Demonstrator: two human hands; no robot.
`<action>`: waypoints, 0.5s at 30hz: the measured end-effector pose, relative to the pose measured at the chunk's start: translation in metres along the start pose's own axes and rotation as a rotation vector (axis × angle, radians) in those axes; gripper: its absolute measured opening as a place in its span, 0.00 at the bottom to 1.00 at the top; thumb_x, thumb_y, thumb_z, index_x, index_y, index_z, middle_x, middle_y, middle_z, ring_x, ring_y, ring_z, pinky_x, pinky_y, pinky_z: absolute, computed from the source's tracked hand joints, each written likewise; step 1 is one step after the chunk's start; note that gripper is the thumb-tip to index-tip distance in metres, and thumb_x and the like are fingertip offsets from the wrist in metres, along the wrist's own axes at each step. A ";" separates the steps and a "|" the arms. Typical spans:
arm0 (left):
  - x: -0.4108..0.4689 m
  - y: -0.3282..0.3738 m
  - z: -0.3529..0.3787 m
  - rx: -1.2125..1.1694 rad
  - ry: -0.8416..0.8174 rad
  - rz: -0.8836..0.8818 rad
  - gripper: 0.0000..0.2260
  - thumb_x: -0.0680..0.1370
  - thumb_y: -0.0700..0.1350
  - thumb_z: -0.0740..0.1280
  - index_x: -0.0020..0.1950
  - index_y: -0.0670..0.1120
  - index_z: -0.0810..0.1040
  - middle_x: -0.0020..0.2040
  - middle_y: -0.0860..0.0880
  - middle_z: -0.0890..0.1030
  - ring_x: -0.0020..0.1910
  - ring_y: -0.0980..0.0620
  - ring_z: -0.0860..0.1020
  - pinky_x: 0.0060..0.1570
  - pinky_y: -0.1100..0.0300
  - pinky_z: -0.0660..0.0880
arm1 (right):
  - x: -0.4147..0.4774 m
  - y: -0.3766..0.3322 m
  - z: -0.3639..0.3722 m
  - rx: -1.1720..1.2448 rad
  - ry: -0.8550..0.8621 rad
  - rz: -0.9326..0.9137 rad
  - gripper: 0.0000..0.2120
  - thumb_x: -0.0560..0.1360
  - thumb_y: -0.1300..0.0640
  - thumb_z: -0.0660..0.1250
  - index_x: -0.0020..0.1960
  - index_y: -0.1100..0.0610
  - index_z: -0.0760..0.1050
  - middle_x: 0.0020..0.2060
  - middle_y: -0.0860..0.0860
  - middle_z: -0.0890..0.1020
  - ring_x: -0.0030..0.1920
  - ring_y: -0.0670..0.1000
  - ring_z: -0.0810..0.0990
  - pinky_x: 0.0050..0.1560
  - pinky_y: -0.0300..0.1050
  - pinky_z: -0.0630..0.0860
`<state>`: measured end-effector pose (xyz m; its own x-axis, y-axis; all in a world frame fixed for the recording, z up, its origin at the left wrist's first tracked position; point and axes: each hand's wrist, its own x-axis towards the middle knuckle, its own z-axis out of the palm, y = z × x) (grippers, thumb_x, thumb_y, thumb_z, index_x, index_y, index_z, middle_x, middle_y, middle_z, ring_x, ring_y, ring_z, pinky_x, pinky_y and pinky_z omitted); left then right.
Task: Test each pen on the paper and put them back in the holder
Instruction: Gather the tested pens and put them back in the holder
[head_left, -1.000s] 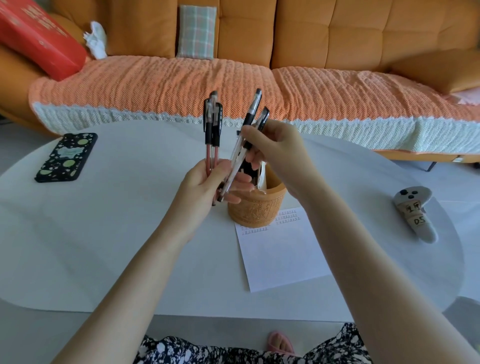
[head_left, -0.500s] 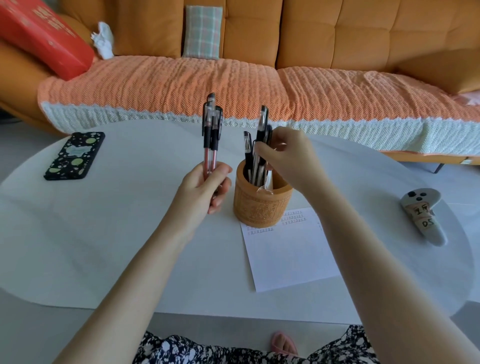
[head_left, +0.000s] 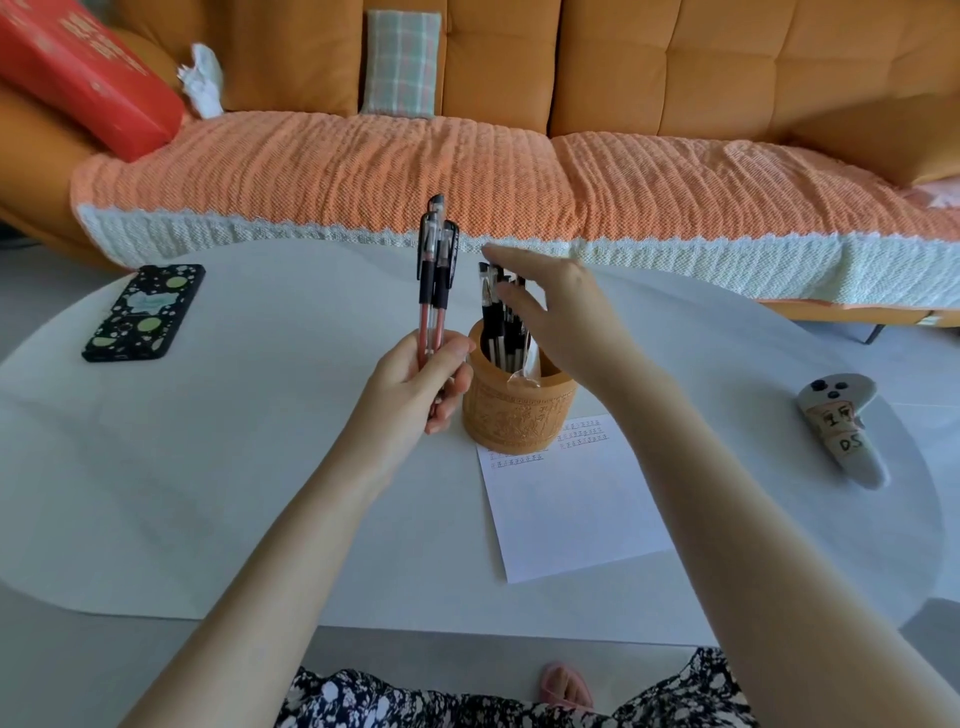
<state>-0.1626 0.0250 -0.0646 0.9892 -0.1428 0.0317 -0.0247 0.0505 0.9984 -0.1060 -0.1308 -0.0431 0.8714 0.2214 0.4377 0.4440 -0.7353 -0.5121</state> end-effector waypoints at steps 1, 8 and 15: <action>0.000 0.000 0.000 0.002 0.002 0.001 0.05 0.80 0.42 0.59 0.47 0.43 0.72 0.28 0.55 0.72 0.24 0.57 0.65 0.22 0.66 0.59 | -0.003 0.001 0.000 0.043 -0.002 0.032 0.18 0.79 0.62 0.62 0.68 0.56 0.72 0.66 0.50 0.76 0.68 0.48 0.71 0.64 0.27 0.61; 0.002 -0.004 0.001 -0.002 0.012 0.008 0.04 0.80 0.41 0.59 0.47 0.43 0.72 0.29 0.55 0.73 0.23 0.58 0.65 0.22 0.66 0.59 | -0.017 0.001 0.008 0.290 0.114 0.065 0.13 0.75 0.64 0.67 0.59 0.59 0.76 0.59 0.48 0.80 0.61 0.41 0.76 0.59 0.26 0.69; 0.011 -0.025 0.012 0.026 0.098 -0.009 0.05 0.80 0.42 0.60 0.44 0.46 0.69 0.35 0.50 0.67 0.23 0.60 0.64 0.23 0.68 0.60 | -0.015 0.004 0.011 0.470 0.085 0.097 0.08 0.75 0.68 0.65 0.52 0.61 0.72 0.68 0.52 0.73 0.67 0.45 0.73 0.65 0.40 0.72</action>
<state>-0.1530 0.0102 -0.0887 0.9988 -0.0452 0.0188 -0.0178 0.0243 0.9995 -0.1150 -0.1301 -0.0602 0.9021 0.0983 0.4201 0.4245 -0.3767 -0.8234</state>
